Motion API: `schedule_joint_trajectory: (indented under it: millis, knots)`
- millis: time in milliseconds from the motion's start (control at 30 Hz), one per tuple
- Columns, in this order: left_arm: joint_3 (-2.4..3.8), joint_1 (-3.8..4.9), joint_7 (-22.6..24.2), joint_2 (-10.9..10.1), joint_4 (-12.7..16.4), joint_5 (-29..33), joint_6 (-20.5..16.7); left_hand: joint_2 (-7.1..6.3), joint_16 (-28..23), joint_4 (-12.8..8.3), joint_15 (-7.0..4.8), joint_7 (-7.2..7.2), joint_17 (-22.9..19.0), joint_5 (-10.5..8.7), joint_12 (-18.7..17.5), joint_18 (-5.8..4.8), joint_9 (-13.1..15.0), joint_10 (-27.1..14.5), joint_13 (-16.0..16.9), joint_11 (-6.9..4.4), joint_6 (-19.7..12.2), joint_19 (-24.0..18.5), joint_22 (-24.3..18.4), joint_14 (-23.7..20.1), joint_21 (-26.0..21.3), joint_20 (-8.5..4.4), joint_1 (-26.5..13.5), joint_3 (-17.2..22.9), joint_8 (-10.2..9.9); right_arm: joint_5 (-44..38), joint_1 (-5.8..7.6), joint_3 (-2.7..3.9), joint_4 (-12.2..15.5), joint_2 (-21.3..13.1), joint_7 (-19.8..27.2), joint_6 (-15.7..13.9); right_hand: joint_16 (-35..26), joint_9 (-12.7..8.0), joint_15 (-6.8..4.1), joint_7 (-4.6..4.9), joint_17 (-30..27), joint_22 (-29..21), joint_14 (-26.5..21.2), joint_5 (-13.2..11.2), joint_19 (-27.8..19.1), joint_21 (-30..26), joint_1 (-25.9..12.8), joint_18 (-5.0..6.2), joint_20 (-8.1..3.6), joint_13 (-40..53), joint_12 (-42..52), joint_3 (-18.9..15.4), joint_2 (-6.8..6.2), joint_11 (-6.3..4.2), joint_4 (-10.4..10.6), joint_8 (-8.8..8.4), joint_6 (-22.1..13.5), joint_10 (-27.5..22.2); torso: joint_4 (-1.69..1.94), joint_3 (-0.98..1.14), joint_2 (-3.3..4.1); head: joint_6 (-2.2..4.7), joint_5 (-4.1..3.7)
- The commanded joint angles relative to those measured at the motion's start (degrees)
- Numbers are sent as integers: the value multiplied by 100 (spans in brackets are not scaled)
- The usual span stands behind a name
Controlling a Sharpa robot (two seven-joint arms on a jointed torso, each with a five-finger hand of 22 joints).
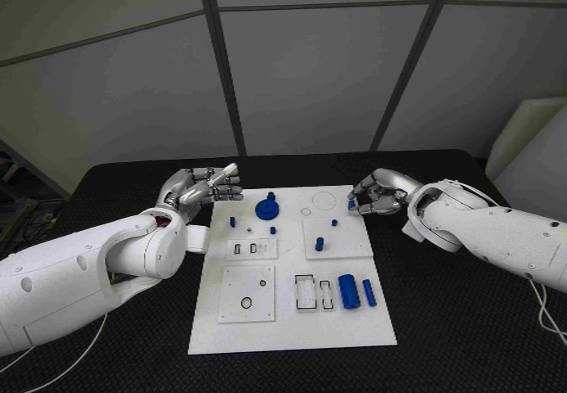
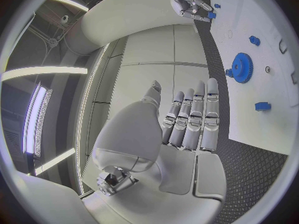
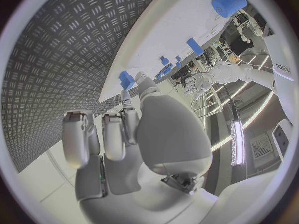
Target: Assemble the parts on the task board
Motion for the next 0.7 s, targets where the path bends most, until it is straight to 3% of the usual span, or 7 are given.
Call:
schedule_joint_trajectory:
  millis: [33,700]
  knots:
    - [4,6,-31,7,3,-42,84,52,-31,-26,10,11,5,8,-29,-72,-2,13,0,11,40,-46,-7,-28,-19,-9,-3,-5,-35,20,3,4,-23,24,3,65,39,3,52,-4,1152,1027,516,17,342,23,22,23,14,659,39,36,61,12,-7,10,54,39,-2,1,2,-7,0]
    - [4,6,-38,11,-1,-42,84,52,-31,-26,10,11,5,8,-29,-72,-2,13,0,11,40,-46,-7,-28,-19,-9,-3,-5,-35,-63,-4,4,-170,139,-48,69,55,2,53,5,1184,1068,523,-74,364,42,180,15,15,686,70,202,170,19,-93,8,207,59,2,2,0,-16,10]
